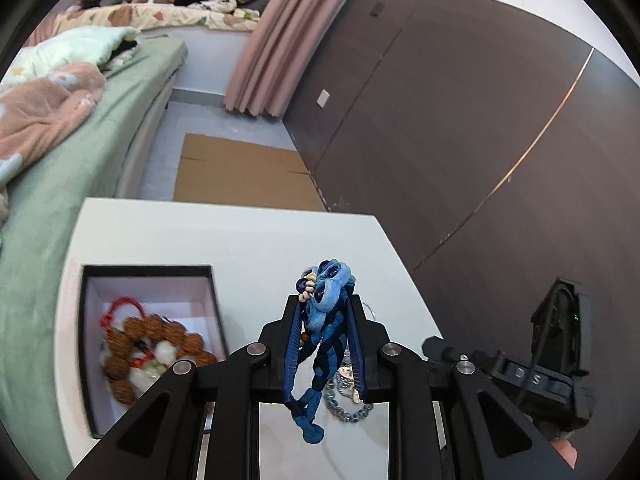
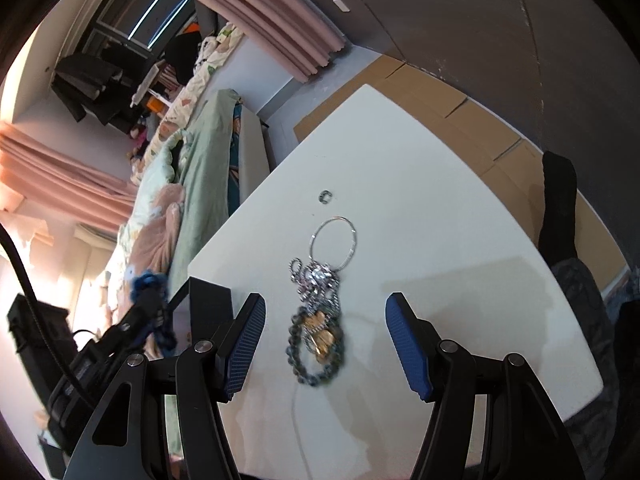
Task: Organize jewelry
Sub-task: 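Place the blue ornament in the box with the left tool while the right tool grasps the silver keychain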
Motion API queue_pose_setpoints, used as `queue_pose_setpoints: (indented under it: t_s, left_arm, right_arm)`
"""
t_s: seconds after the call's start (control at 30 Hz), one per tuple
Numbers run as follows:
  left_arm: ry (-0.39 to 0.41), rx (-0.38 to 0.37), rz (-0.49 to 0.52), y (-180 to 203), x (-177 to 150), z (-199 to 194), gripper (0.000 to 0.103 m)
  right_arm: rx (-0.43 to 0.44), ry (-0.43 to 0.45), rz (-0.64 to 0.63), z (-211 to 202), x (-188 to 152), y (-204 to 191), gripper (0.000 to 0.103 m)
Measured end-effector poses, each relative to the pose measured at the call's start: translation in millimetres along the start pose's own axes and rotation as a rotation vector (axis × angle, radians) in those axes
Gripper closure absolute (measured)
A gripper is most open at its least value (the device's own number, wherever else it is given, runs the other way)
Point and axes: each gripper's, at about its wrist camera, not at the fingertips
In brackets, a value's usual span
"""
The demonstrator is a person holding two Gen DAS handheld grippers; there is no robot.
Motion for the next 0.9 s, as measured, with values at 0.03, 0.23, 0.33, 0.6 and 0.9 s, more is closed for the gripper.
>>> queue_pose_setpoints:
  t_s: [0.03,0.23,0.33,0.6,0.9]
  left_arm:
    - [0.003,-0.002,-0.005,-1.8,1.8,-2.3,0.08]
    - [0.025,0.003,-0.031,-16.7,16.0,-16.9,0.08]
    - [0.037,0.007,-0.047,-24.6,22.1,-24.1,0.08]
    - [0.08,0.013,-0.1,-44.5,34.6,-45.7,0.08]
    - [0.104,0.018,-0.136,-61.9,42.8,-61.0,0.08]
  right_arm:
    - [-0.003,-0.003,-0.006,2.1,1.7,-2.0,0.04]
    - [-0.06,-0.032,-0.055,21.0,4.9,-21.3,0.04]
    - [-0.117,-0.052,-0.113,33.6,1.5,-33.1,0.04]
    - [-0.284,-0.102,-0.277,67.4,-11.0,-60.2,0.04]
    - [-0.415,-0.148,-0.41,87.5,-24.7,-79.4,0.061]
Point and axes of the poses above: each gripper's, at about its wrist camera, not at the fingertips, and z roughly the way its jaws point, y to its right, x to its top, and after that the axes turned 13 degrees about y, right-handed
